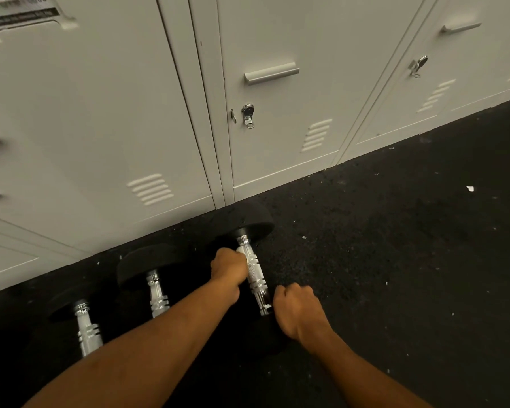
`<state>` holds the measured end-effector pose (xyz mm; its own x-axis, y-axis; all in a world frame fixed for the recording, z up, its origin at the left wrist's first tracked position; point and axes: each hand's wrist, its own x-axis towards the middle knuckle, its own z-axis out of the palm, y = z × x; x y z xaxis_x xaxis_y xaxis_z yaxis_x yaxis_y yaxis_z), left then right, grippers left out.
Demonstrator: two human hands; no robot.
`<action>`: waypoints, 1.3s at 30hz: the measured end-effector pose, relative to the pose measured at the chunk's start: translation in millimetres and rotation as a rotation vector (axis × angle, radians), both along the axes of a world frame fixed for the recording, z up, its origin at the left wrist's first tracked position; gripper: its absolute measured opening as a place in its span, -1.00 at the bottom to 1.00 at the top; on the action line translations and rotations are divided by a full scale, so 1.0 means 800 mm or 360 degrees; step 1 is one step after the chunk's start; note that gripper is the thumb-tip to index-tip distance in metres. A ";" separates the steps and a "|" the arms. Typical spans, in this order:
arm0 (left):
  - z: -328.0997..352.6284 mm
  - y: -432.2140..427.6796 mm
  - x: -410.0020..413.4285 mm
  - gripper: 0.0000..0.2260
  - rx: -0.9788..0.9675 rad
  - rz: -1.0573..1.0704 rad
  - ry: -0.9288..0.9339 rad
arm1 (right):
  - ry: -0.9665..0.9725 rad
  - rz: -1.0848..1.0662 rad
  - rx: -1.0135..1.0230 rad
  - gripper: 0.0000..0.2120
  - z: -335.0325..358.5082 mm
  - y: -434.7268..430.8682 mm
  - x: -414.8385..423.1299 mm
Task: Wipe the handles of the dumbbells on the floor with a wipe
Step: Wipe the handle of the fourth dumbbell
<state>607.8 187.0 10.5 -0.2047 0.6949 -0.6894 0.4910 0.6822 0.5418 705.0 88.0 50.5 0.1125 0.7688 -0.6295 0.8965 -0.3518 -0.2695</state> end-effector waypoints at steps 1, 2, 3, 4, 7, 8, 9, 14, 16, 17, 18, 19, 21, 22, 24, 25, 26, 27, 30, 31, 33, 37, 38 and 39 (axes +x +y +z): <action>0.004 0.006 0.001 -0.78 0.0006 0.0035 -0.0008 | -0.0008 0.0000 -0.0006 -0.66 0.001 0.000 0.000; 0.008 0.011 0.002 -0.78 0.0018 0.0058 -0.0020 | -0.0015 0.0004 -0.0004 -0.67 0.002 -0.001 -0.001; 0.011 0.013 0.003 -0.77 0.0027 0.0069 -0.0027 | -0.0023 0.0010 0.0002 -0.67 0.003 -0.001 -0.001; 0.014 0.012 0.005 -0.76 0.0045 0.0054 -0.0024 | -0.0031 0.0018 0.0003 -0.67 0.003 -0.001 -0.001; 0.022 -0.004 0.004 -0.74 0.0078 -0.0131 0.0051 | -0.0015 0.0023 -0.0013 -0.67 0.000 0.000 -0.001; 0.024 -0.011 0.003 -0.74 0.0090 -0.0208 0.0091 | -0.0013 0.0028 -0.0017 -0.66 -0.001 0.000 -0.001; 0.025 -0.018 0.001 -0.74 0.0098 -0.0282 0.0132 | -0.0024 0.0042 -0.0018 -0.66 -0.001 0.000 -0.001; 0.025 -0.068 -0.007 -0.73 0.0019 -0.0657 0.0278 | -0.0107 0.0084 0.0005 -0.68 -0.004 0.001 -0.001; 0.020 -0.078 -0.009 -0.73 -0.0050 -0.0723 0.0272 | -0.0114 0.0088 0.0000 -0.67 -0.006 0.001 0.000; 0.017 -0.079 -0.010 -0.73 -0.0081 -0.0737 0.0272 | -0.0114 0.0090 0.0001 -0.68 -0.006 0.001 0.000; 0.014 -0.079 -0.011 -0.72 -0.0113 -0.0740 0.0279 | -0.0113 0.0086 0.0000 -0.68 -0.007 0.001 0.000; 0.010 -0.079 -0.013 -0.71 -0.0143 -0.0732 0.0281 | -0.0113 0.0083 -0.0002 -0.68 -0.008 0.001 0.000; 0.004 -0.079 -0.014 -0.70 -0.0197 -0.0687 0.0241 | -0.0106 0.0062 -0.0002 -0.67 -0.007 0.002 0.000; 0.001 -0.080 -0.014 -0.71 -0.0220 -0.0644 0.0207 | -0.0100 0.0048 -0.0003 -0.67 -0.006 0.002 0.001; -0.005 -0.080 -0.014 -0.73 -0.0242 -0.0516 0.0145 | -0.0077 0.0024 0.0005 -0.67 -0.005 0.001 0.001; -0.005 -0.078 -0.012 -0.74 -0.0231 -0.0448 0.0135 | -0.0070 0.0008 0.0005 -0.67 -0.004 0.001 0.001; -0.004 -0.074 -0.010 -0.76 -0.0207 -0.0392 0.0140 | -0.0065 0.0001 0.0012 -0.67 -0.004 0.000 0.000; -0.002 -0.068 -0.009 -0.76 -0.0169 -0.0340 0.0152 | -0.0053 -0.0010 0.0016 -0.67 -0.004 0.000 0.000; 0.002 -0.041 -0.003 -0.77 -0.0083 -0.0186 0.0129 | 0.0003 -0.0054 -0.0001 -0.65 -0.003 0.001 0.001; 0.004 -0.032 -0.001 -0.77 -0.0064 -0.0135 0.0106 | 0.0004 -0.0055 -0.0002 -0.66 -0.003 0.001 0.002; 0.005 -0.016 0.002 -0.77 -0.0032 -0.0068 0.0074 | -0.0012 -0.0031 0.0016 -0.67 -0.004 0.002 0.002; 0.011 0.000 0.006 -0.77 -0.0005 0.0027 0.0046 | -0.0005 0.0006 0.0024 -0.66 -0.004 0.000 0.000; 0.012 0.001 0.006 -0.76 0.0011 0.0022 0.0047 | -0.0029 0.0032 0.0031 -0.67 -0.003 0.000 -0.001; 0.014 0.000 0.006 -0.76 0.0035 -0.0005 0.0053 | -0.0047 0.0048 0.0034 -0.67 -0.003 -0.001 -0.001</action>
